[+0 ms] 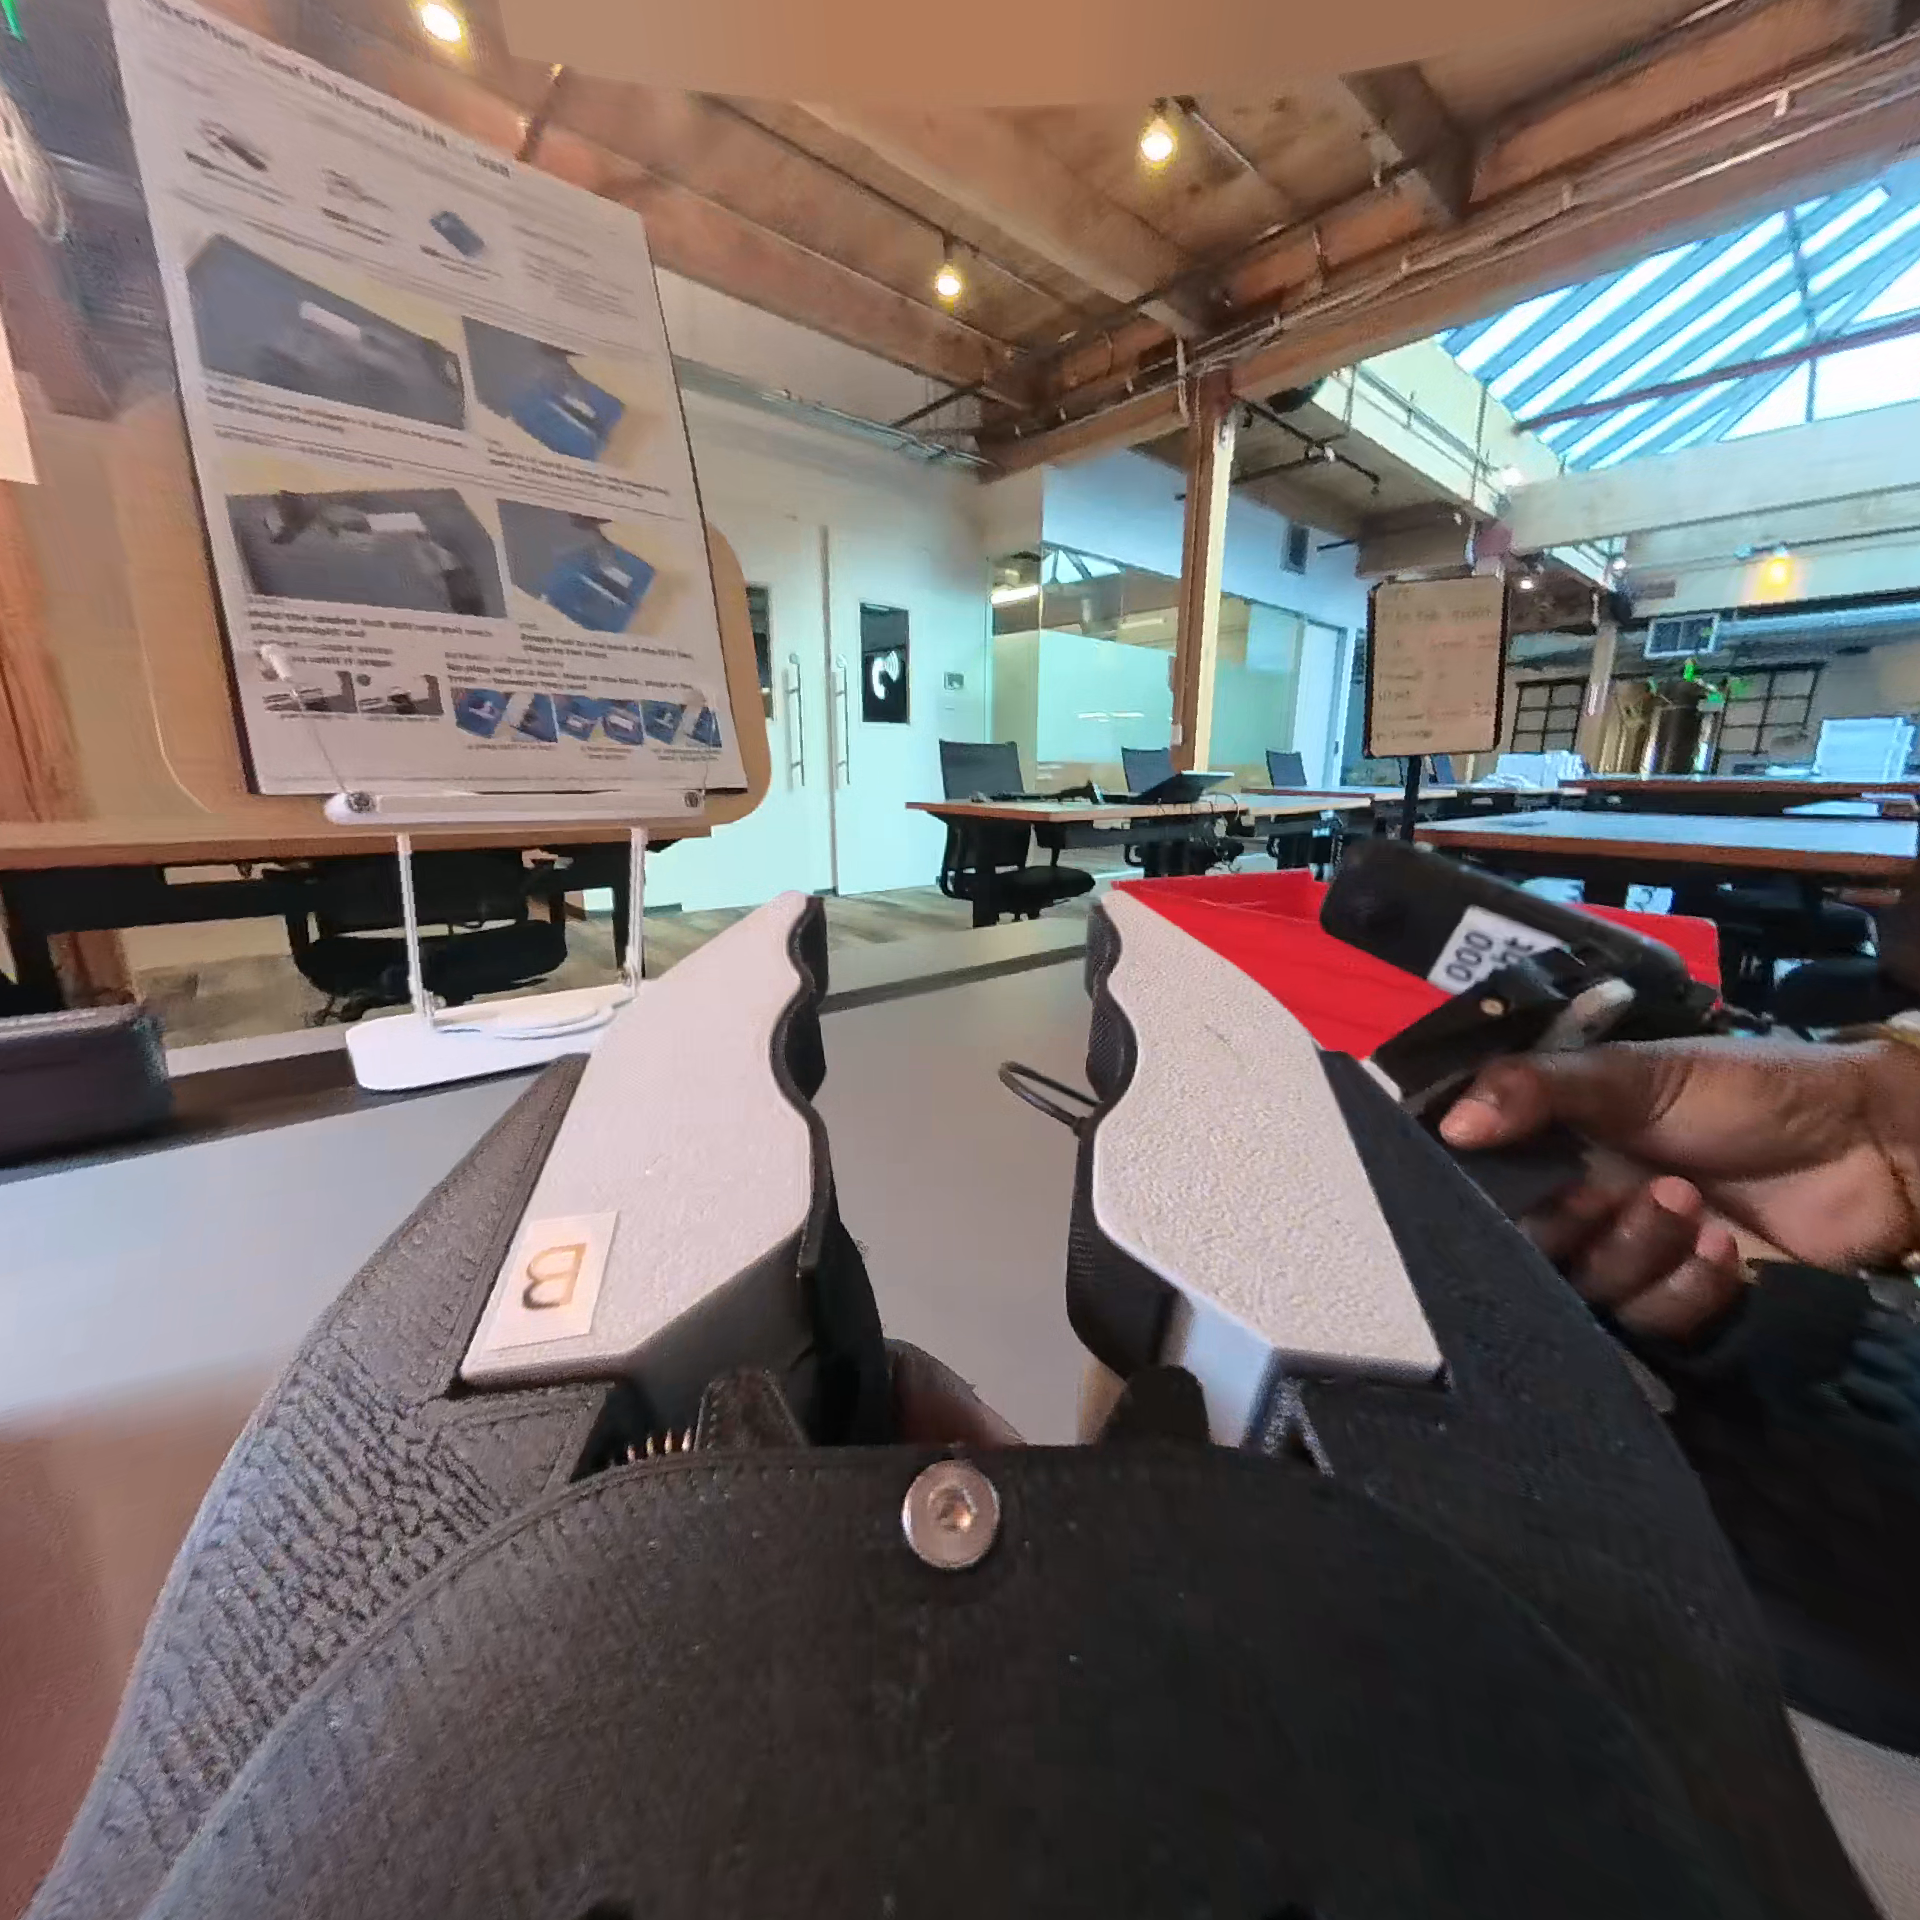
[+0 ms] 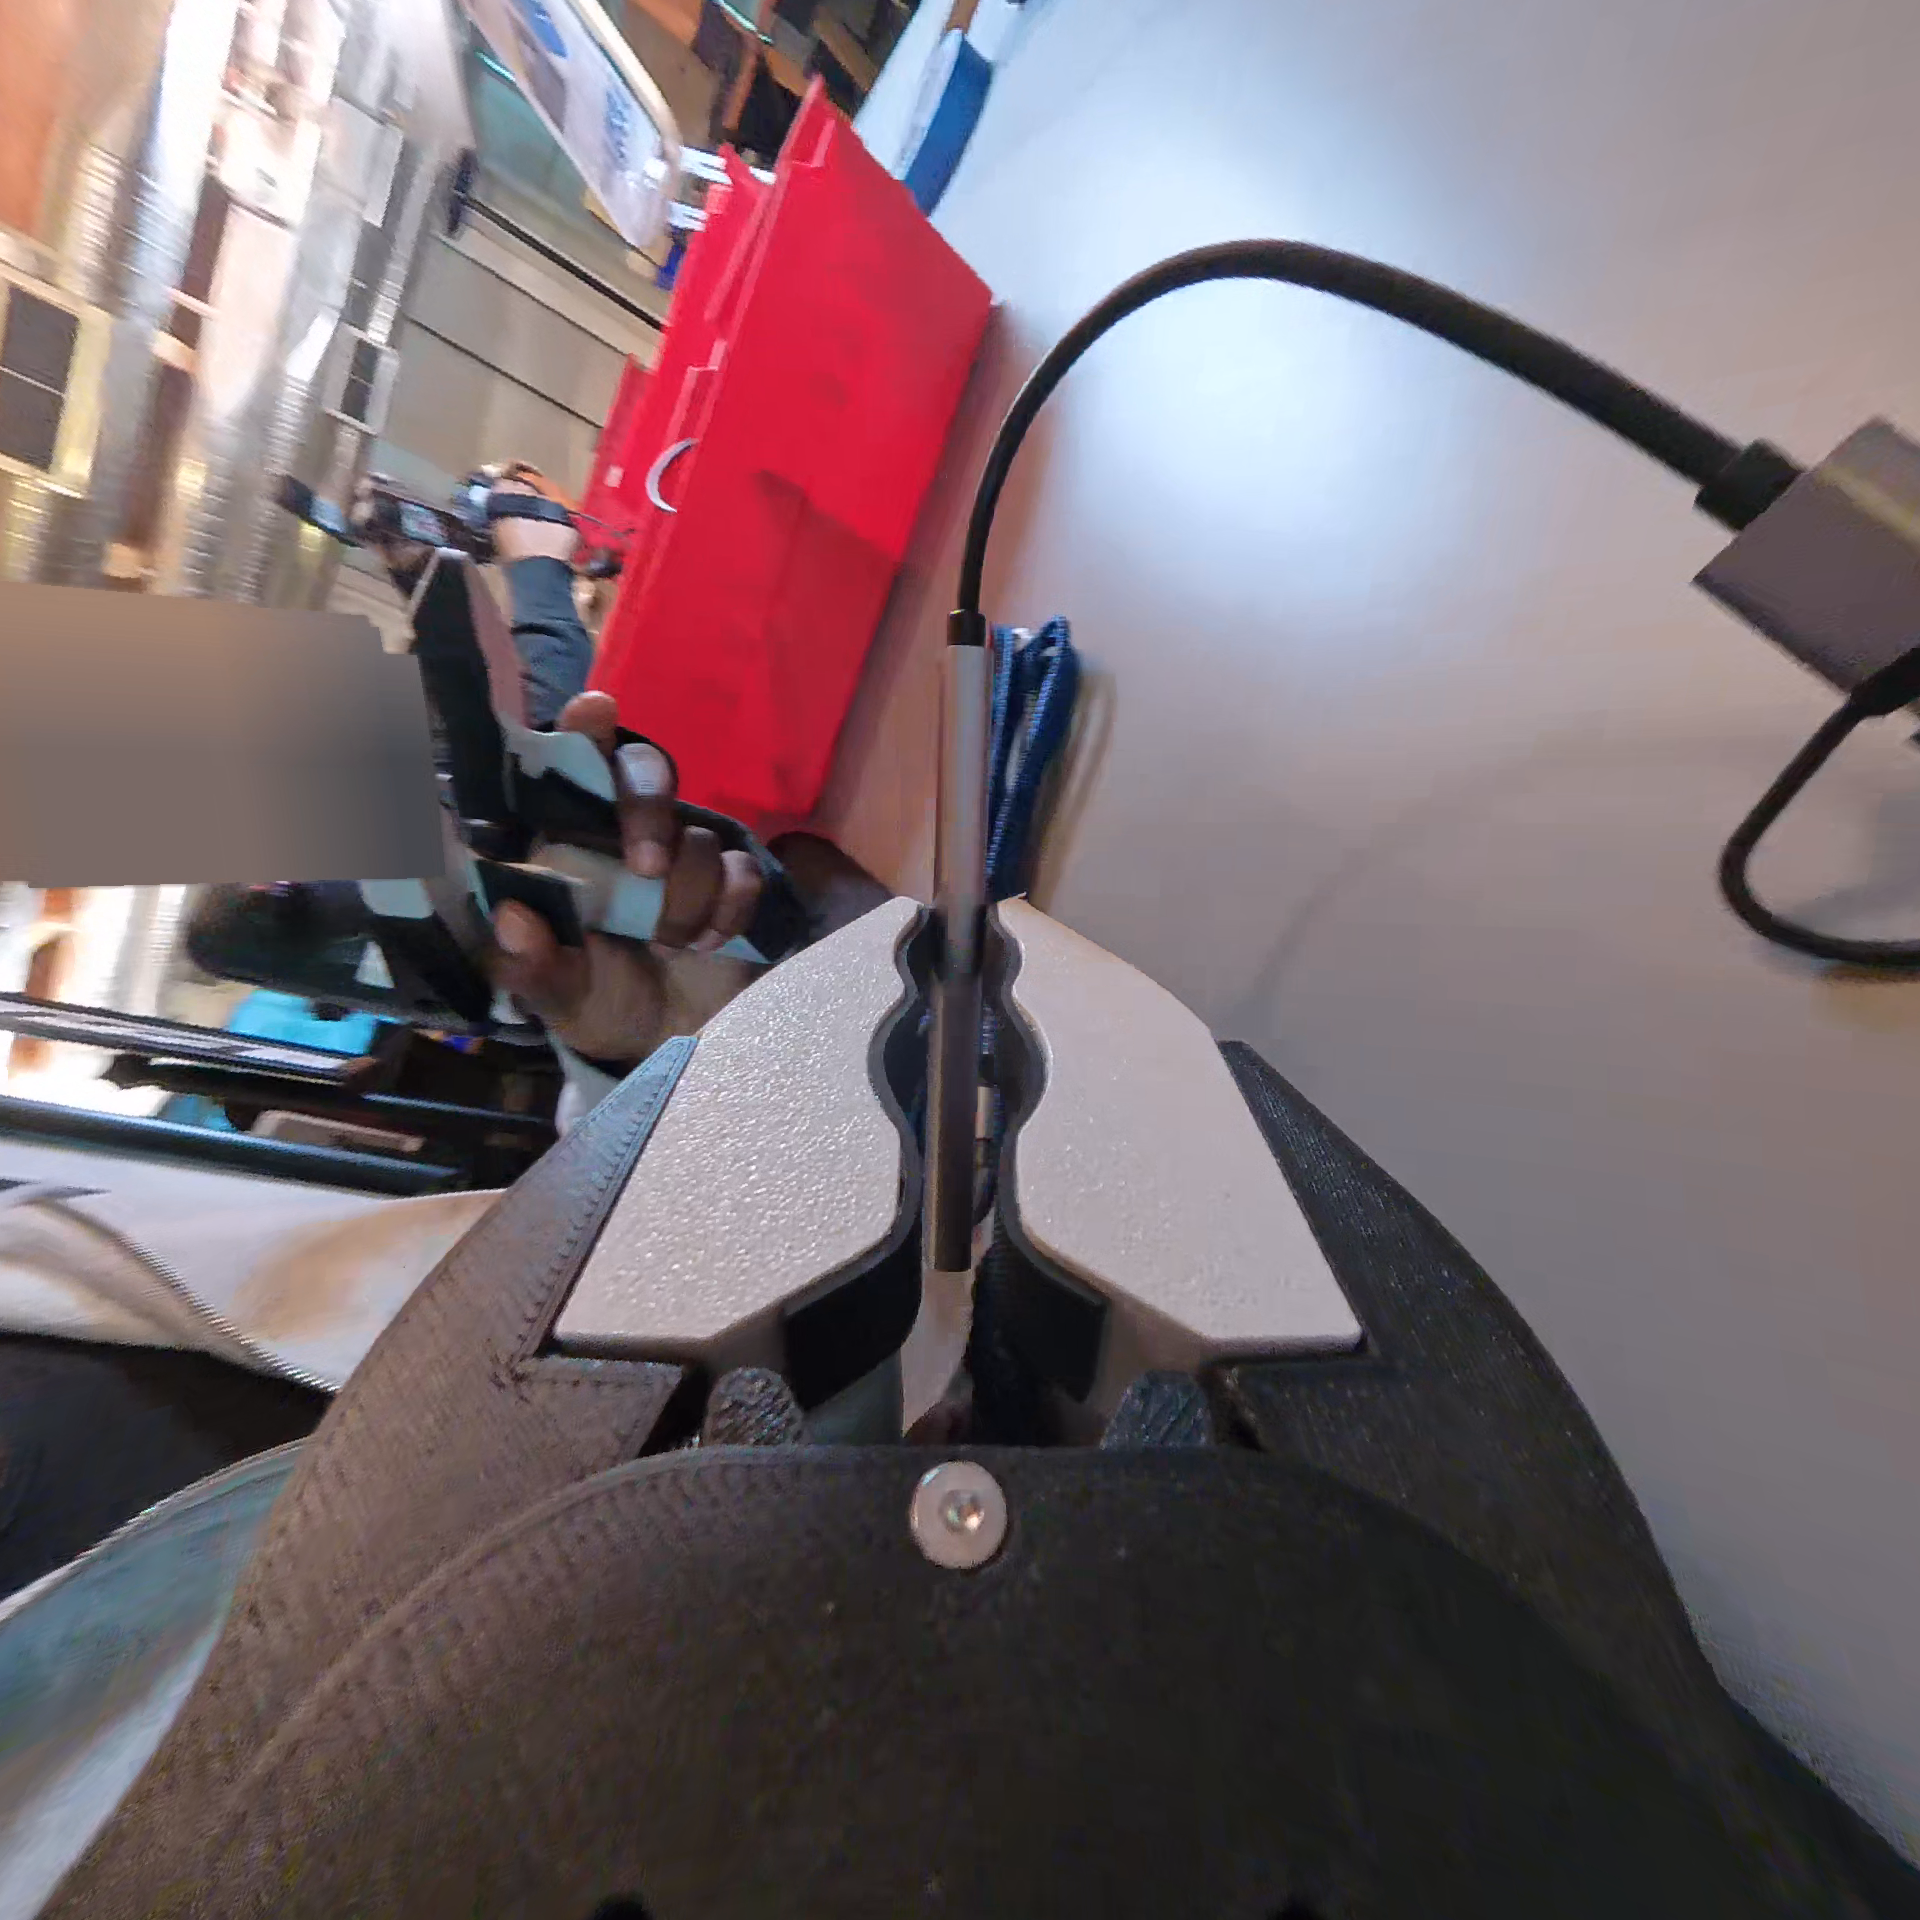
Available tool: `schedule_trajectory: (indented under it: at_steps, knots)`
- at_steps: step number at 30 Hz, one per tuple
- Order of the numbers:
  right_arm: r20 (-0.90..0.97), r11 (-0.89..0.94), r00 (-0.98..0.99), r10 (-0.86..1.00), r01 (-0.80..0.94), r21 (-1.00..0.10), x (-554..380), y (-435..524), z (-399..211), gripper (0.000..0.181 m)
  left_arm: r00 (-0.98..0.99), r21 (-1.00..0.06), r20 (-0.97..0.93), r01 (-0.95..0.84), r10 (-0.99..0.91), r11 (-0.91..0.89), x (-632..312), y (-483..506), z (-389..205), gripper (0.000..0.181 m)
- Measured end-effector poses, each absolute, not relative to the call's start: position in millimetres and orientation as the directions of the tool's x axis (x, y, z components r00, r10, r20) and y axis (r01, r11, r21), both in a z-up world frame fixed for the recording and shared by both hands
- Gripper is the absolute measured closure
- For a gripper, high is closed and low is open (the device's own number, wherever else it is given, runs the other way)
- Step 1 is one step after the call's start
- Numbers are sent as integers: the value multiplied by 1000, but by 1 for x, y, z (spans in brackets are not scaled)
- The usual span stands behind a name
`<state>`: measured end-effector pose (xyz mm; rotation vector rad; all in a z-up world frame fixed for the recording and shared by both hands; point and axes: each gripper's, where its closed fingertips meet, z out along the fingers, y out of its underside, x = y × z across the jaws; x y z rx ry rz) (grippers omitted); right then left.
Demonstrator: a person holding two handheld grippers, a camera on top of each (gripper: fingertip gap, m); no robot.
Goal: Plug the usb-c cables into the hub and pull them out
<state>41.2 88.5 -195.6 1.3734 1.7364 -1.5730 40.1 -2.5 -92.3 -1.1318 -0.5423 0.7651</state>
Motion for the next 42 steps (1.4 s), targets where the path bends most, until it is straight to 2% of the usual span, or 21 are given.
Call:
schedule_trajectory:
  at_steps: [6, 11, 15, 19, 24, 29, 32, 34, 36, 39, 42]
  knots:
    - [-739, -91, -433, 516, 830, -550, 31, 102, -209, 165, 612, -946, -120, -308, 781, 96, 43, 10, -99, 134]
    - [-646, -78, -509, 569, 749, -658, 22, 110, -197, 154, 623, -956, -131, -286, 771, 69, 41, 15, -105, 134]
    - [-492, -89, -651, 577, 550, -831, 12, 108, -164, 140, 633, -958, -130, -279, 763, 68, 41, 18, -106, 134]
    - [-337, -145, -742, 580, 313, -939, 0, 101, -132, 122, 645, -960, -137, -273, 752, 59, 42, 21, -108, 134]
    - [-128, -174, -722, 680, 10, -985, -16, 101, -121, 128, 657, -960, -145, -275, 740, 56, 45, 24, -108, 135]
    - [-6, -124, -731, 683, -107, -987, -1, 97, -117, 137, 683, -935, -203, -349, 702, 68, 63, 23, -90, 140]
    - [-32, -144, -741, 671, -89, -986, -1, 96, -116, 137, 717, -935, -242, -352, 653, 40, 74, 9, -71, 141]
    - [-50, -161, -741, 669, -80, -984, -1, 97, -116, 137, 689, -945, -237, -327, 685, 3, 72, -18, -56, 141]
    - [-51, -163, -737, 674, -80, -983, -2, 98, -116, 138, 610, -964, -242, -242, 755, -113, 60, -59, -53, 141]
    - [-49, -156, -736, 676, -78, -985, -2, 98, -117, 138, 477, -928, -316, 23, 820, -372, 51, -137, -82, 141]
    - [-38, -143, -735, 677, -81, -986, -2, 96, -118, 139, 386, -858, -279, 311, 879, -409, 61, -209, -117, 141]
